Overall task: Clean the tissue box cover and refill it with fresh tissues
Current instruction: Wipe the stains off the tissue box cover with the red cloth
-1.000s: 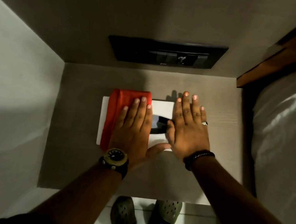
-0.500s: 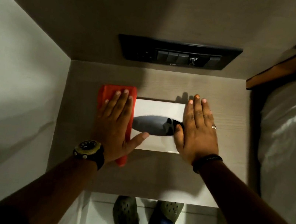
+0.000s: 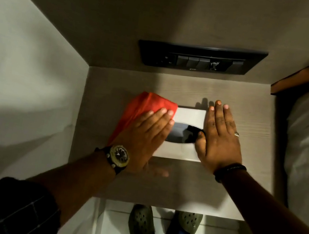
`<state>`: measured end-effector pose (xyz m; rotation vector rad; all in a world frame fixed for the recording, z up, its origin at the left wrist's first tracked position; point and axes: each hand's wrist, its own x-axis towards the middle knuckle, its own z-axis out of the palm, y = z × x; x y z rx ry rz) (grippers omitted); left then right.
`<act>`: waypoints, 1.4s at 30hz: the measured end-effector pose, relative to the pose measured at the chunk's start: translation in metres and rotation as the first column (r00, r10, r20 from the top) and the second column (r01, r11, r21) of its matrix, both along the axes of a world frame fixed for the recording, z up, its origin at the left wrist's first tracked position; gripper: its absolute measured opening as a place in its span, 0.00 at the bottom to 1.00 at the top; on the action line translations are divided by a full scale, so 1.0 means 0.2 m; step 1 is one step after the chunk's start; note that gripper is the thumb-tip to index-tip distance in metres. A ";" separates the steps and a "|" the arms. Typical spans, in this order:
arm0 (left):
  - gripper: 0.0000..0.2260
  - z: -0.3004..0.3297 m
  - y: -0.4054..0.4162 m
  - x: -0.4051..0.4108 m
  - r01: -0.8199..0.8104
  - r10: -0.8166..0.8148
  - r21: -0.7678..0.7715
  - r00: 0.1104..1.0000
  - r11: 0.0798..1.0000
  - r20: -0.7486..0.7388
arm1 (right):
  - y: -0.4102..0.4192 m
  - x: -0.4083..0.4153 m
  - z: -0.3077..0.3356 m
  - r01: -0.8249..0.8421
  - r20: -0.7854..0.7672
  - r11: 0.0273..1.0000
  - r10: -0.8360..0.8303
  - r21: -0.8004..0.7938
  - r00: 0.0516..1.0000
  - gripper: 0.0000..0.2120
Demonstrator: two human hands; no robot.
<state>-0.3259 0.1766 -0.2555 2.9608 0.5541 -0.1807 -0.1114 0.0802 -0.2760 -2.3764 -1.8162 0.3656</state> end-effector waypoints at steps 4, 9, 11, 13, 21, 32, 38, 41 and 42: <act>0.53 0.02 0.02 -0.01 -0.054 0.053 -0.019 0.998 0.998 -0.043 | 0.01 0.00 0.00 -0.010 -0.002 1.000 0.010 -0.005 1.000 0.34; 0.54 -0.03 0.04 0.00 -0.503 0.512 -0.174 0.859 0.846 0.004 | 0.01 0.00 -0.01 -0.011 0.002 1.000 0.011 -0.007 1.000 0.34; 0.55 -0.06 0.06 -0.01 -0.618 0.669 -0.348 0.742 0.705 0.037 | 0.01 0.00 -0.01 -0.008 -0.003 1.000 0.008 -0.002 1.000 0.34; 0.56 -0.07 0.07 -0.02 -0.645 0.755 -0.485 0.654 0.590 0.048 | 0.01 0.00 -0.01 -0.005 0.000 1.000 0.005 -0.001 1.000 0.35; 0.56 -0.06 -0.04 -0.06 -0.614 0.659 -0.320 0.751 0.721 0.044 | 0.01 0.00 -0.01 0.007 0.008 1.000 -0.007 -0.008 1.000 0.34; 0.48 -0.06 0.09 0.00 -0.634 0.820 -0.607 0.569 0.479 0.053 | 0.01 0.00 0.00 0.033 0.013 0.999 -0.033 -0.023 0.999 0.34; 0.42 -0.07 0.15 0.03 -0.605 0.854 -0.660 0.508 0.446 0.111 | 0.01 0.00 -0.01 0.039 0.013 0.999 -0.038 -0.020 0.999 0.34; 0.44 -0.08 -0.02 -0.04 -0.619 0.753 -0.495 0.647 0.610 0.119 | 0.01 0.00 -0.01 0.047 0.005 0.999 -0.047 -0.024 0.999 0.34; 0.42 -0.09 -0.07 -0.07 -0.615 0.705 -0.402 0.700 0.678 0.118 | 0.01 0.00 -0.01 0.045 0.002 0.999 -0.045 -0.025 0.999 0.34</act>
